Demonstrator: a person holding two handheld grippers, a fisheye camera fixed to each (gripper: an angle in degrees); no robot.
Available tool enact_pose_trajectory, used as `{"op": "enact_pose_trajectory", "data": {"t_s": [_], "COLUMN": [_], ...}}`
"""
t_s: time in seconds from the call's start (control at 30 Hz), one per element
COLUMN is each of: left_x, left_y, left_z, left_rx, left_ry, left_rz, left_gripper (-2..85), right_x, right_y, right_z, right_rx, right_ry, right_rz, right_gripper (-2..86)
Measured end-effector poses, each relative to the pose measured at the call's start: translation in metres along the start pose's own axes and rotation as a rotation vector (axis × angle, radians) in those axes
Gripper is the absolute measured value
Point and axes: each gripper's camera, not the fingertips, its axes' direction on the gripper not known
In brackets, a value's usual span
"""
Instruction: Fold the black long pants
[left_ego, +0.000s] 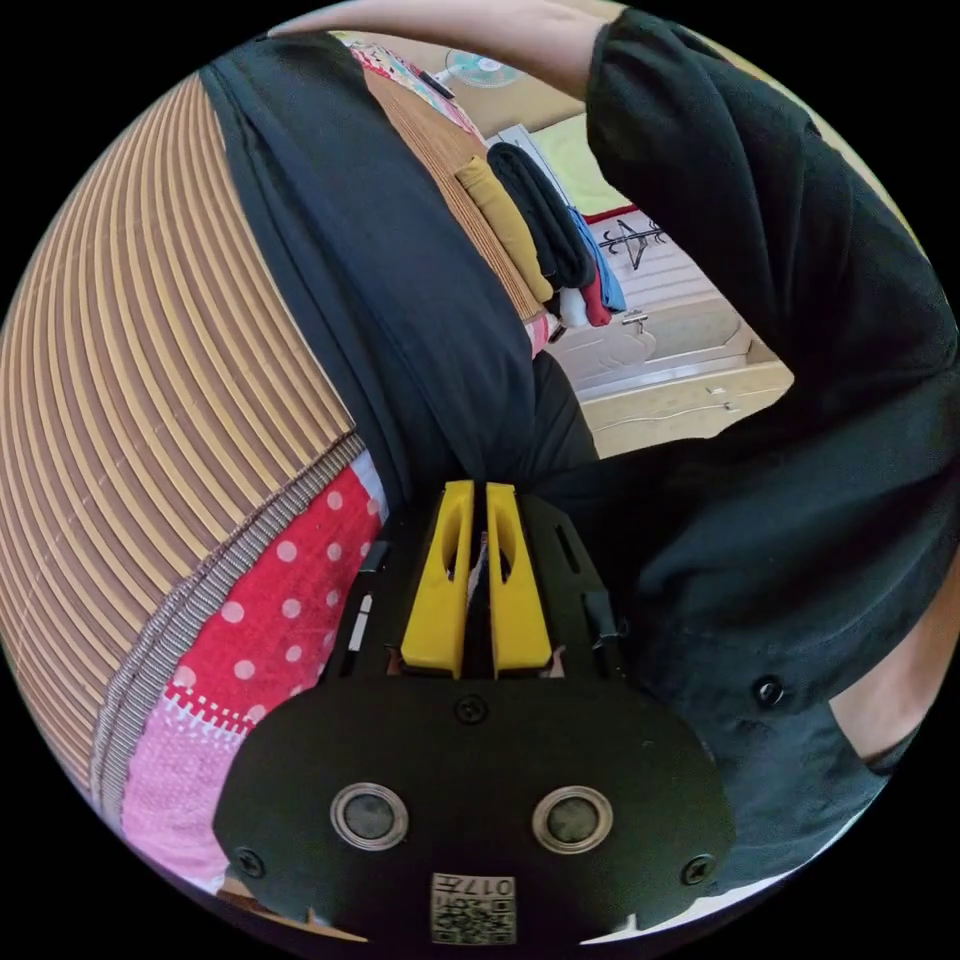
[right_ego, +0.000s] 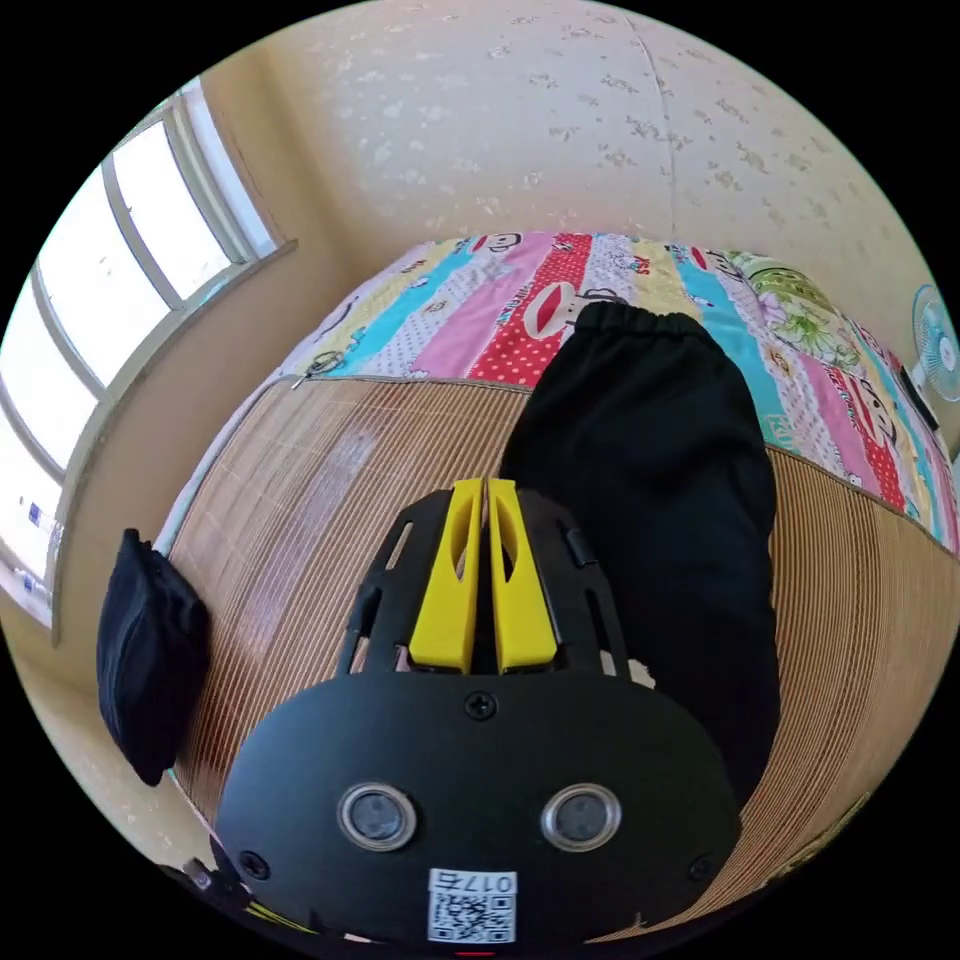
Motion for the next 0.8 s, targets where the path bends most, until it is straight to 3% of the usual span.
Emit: {"op": "enact_pose_trajectory", "data": {"t_s": [0.17,0.27,0.37,0.43,0.6,0.8], "left_x": [0.004,0.0,-0.006,0.001,0.058,0.088], "left_y": [-0.012,-0.019,-0.026,-0.029,-0.019,0.052], "left_z": [0.007,0.011,0.015,0.016,0.008,-0.028], "left_rx": [-0.024,-0.019,-0.001,0.015,0.116,0.469], "left_ry": [-0.051,-0.032,0.006,-0.038,-0.204,-0.11], "left_rz": [0.008,-0.008,-0.052,-0.088,-0.064,-0.086], "left_gripper": [0.7,0.6,0.5,0.5,0.5,0.7], "right_x": [-0.033,-0.04,-0.03,-0.005,0.039,0.056], "right_y": [0.153,0.274,0.383,0.454,0.536,0.536], "right_z": [-0.079,-0.154,-0.216,-0.245,-0.318,-0.359], "right_rx": [-0.224,-0.211,-0.163,-0.2,-0.04,-0.033], "right_ry": [-0.033,-0.03,0.028,0.012,-0.226,-0.26], "right_rz": [-0.164,-0.187,-0.082,0.115,0.312,0.256], "right_gripper": [0.5,0.4,0.4,0.4,0.6,2.5]}}
